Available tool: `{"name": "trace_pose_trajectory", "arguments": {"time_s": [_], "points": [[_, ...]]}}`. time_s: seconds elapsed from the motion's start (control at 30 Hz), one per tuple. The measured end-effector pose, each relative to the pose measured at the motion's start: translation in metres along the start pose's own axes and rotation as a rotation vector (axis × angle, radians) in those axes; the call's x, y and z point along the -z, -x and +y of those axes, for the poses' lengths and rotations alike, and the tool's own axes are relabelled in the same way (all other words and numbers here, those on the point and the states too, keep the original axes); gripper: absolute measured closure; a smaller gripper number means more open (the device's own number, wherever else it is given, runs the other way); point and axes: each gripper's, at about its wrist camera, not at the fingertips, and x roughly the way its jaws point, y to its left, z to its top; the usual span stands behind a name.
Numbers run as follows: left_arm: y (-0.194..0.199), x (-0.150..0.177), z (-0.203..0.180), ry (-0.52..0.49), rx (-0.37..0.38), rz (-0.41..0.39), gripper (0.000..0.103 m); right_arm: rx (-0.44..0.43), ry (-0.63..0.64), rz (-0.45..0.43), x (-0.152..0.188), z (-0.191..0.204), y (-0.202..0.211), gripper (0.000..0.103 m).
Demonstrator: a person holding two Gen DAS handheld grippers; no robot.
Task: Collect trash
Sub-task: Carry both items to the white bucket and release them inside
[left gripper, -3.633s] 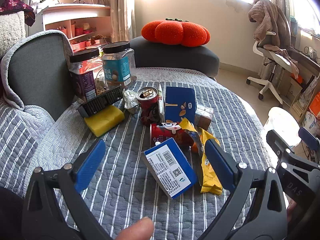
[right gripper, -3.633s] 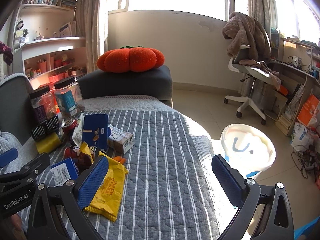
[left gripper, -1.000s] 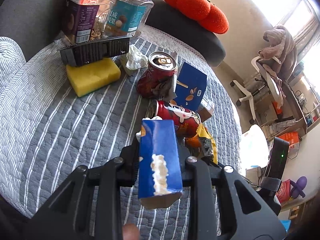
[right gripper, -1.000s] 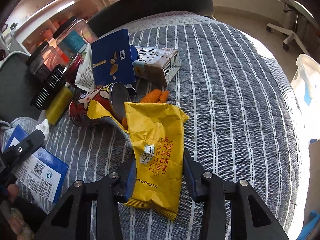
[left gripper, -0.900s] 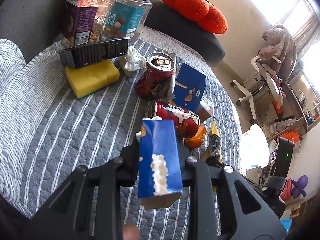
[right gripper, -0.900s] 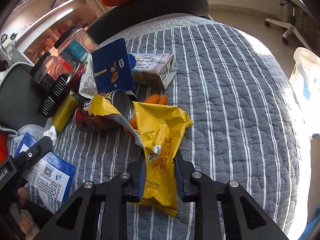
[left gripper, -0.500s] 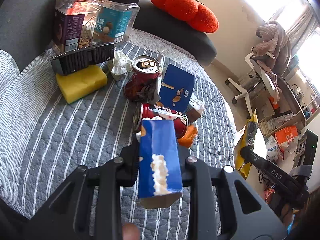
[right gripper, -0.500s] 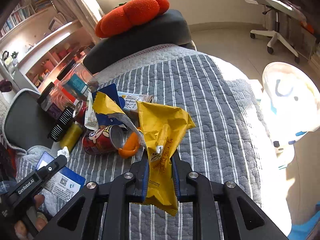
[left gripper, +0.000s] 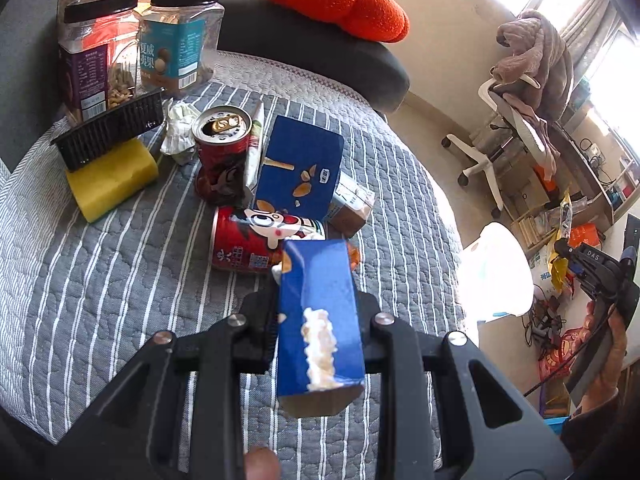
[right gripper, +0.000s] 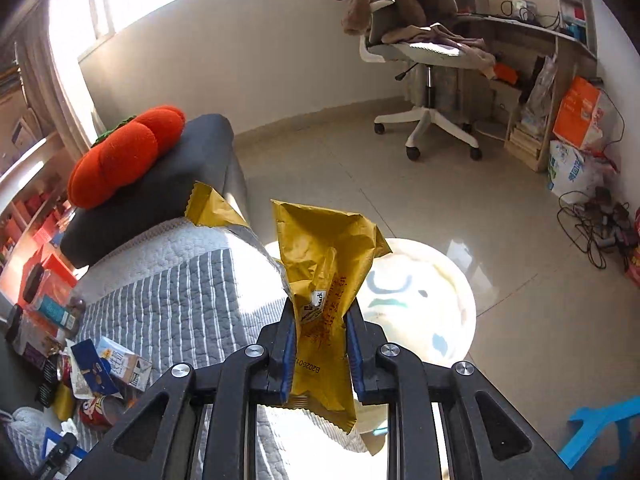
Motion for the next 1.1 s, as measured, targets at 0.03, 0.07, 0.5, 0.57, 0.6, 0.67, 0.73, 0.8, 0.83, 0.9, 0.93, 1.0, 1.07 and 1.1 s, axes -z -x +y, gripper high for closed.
{"name": "trace_pose_trajectory", "arguments": {"time_s": [0.03,0.07,0.5,0.57,0.6,0.67,0.73,0.8,0.83,0.9,0.93,1.0,1.07,1.1], "points": [[-0.002,-0.002,-0.006,-0.012,0.001,0.002,0.074,0.017,-0.011,0.01,-0.002,-0.008,-0.008,0.075],[-0.005,-0.005,-0.014,-0.027,0.003,0.005,0.074,0.025,-0.022,0.022,-0.002,-0.017,-0.015,0.072],[-0.049,-0.049,-0.152,-0.199,0.144,0.014,0.074,-0.007,-0.17,0.103,-0.01,-0.069,-0.034,0.0],[-0.054,-0.055,-0.173,-0.218,0.173,0.018,0.074,0.007,-0.206,0.077,-0.013,-0.08,-0.027,0.0],[-0.056,-0.058,-0.184,-0.227,0.185,0.019,0.074,0.018,-0.223,0.064,-0.015,-0.084,-0.023,0.0],[-0.061,-0.063,-0.205,-0.251,0.207,0.022,0.074,0.032,-0.251,0.043,-0.018,-0.094,-0.016,0.0],[-0.067,-0.066,-0.225,-0.277,0.225,0.028,0.074,0.047,-0.278,0.023,-0.023,-0.104,-0.01,0.0],[-0.074,-0.067,-0.242,-0.304,0.236,0.038,0.074,0.065,-0.288,0.005,-0.027,-0.112,-0.005,0.0],[-0.079,-0.067,-0.251,-0.316,0.241,0.046,0.074,0.074,-0.289,-0.004,-0.028,-0.116,-0.001,0.0],[-0.086,-0.066,-0.268,-0.339,0.252,0.063,0.074,0.087,-0.294,-0.017,-0.03,-0.122,0.006,0.0],[-0.091,-0.066,-0.275,-0.35,0.254,0.069,0.074,0.09,-0.299,-0.024,-0.031,-0.125,0.009,0.0],[-0.098,-0.064,-0.289,-0.362,0.264,0.085,0.074,0.106,-0.297,-0.039,-0.033,-0.13,0.015,0.0],[-0.108,-0.061,-0.302,-0.374,0.267,0.108,0.074,0.135,-0.296,-0.053,-0.034,-0.138,0.018,0.0],[-0.111,-0.059,-0.307,-0.381,0.266,0.117,0.074,0.146,-0.304,-0.056,-0.034,-0.142,0.019,0.0]]}}
